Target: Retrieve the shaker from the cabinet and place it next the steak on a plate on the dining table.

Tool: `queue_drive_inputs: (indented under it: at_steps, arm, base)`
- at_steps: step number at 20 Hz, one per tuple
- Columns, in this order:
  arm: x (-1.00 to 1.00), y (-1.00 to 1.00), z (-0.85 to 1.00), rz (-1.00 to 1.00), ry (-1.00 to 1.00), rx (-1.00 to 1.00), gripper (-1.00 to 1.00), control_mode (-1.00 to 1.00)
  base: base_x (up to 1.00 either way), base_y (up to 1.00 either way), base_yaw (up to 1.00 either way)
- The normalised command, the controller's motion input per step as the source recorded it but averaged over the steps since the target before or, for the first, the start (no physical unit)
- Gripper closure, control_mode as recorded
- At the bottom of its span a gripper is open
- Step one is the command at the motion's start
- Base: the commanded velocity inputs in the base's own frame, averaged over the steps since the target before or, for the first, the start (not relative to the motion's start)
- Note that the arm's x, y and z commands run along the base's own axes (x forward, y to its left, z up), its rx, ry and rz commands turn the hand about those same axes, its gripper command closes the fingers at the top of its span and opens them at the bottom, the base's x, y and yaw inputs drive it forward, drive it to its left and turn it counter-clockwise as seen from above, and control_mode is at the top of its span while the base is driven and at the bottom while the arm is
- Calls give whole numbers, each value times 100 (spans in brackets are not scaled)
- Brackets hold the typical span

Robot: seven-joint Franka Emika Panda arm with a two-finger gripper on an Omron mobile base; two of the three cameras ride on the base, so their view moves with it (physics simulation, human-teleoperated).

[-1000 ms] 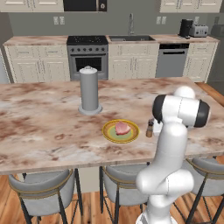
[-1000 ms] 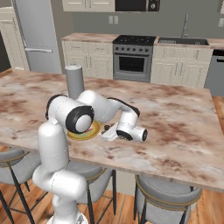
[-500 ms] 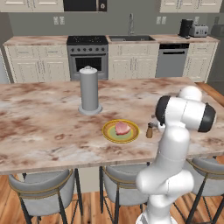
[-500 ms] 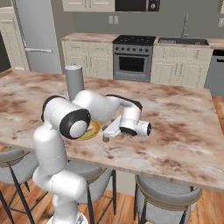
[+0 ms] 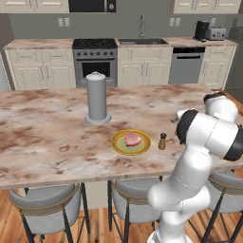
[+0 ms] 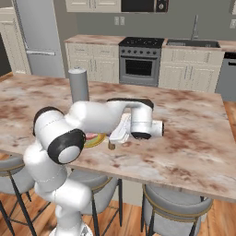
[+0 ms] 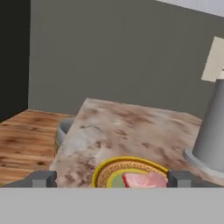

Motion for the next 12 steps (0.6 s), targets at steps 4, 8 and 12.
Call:
queue_drive_inputs:
  at_steps: [4, 8, 12]
  arm:
    - [-100, 9, 68, 13, -31, -6, -100, -100]
    - [-100, 24, 61, 9, -41, -12, -100, -100]
    - [-100, 30, 67, 7, -51, -17, -100, -100]
  base:
    - [0, 0, 0]
    - [0, 0, 0]
    - [0, 0, 0]
